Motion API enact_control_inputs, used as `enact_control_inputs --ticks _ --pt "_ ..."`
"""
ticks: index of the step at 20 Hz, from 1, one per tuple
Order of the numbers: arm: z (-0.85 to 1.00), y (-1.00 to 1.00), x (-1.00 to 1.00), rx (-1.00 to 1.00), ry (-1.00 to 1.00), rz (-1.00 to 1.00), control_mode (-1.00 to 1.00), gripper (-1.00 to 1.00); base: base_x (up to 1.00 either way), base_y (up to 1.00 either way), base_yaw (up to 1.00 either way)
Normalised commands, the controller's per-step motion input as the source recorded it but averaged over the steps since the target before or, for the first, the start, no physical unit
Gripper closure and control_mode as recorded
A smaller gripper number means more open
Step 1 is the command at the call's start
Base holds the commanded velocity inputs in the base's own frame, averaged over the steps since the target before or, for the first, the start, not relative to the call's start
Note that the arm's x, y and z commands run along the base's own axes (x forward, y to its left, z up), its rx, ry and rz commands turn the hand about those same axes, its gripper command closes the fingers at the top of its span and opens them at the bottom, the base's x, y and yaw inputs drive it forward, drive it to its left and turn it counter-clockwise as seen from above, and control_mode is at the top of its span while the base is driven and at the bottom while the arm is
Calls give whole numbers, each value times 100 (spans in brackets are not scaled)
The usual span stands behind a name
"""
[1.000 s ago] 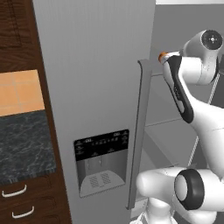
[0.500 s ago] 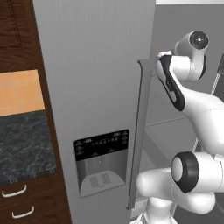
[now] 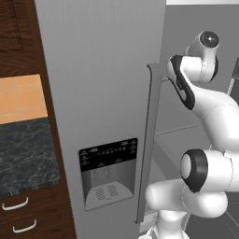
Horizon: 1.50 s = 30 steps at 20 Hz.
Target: Place one corn and one chicken drumstick in each tupperware on the nearby counter, to pack two identical lunches.
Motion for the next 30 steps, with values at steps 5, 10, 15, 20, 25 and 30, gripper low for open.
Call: enact_control_inputs --ticks 5,10,15,20,25,30 --pt "-12 -5 58 0 5 -2 -100 -100 0 0 0" --pt "-19 -5 48 0 0 0 -100 -100 0 0 0" --pt "-34 -26 21 2 2 0 -100 100 0 0 0" --pt "-23 -30 20 3 2 0 -100 100 0 0 0" --pt "4 -7 9 2 -6 0 -100 100 0 0 0" --pt "47 0 -33 0 -32 0 -100 100 0 0 0"
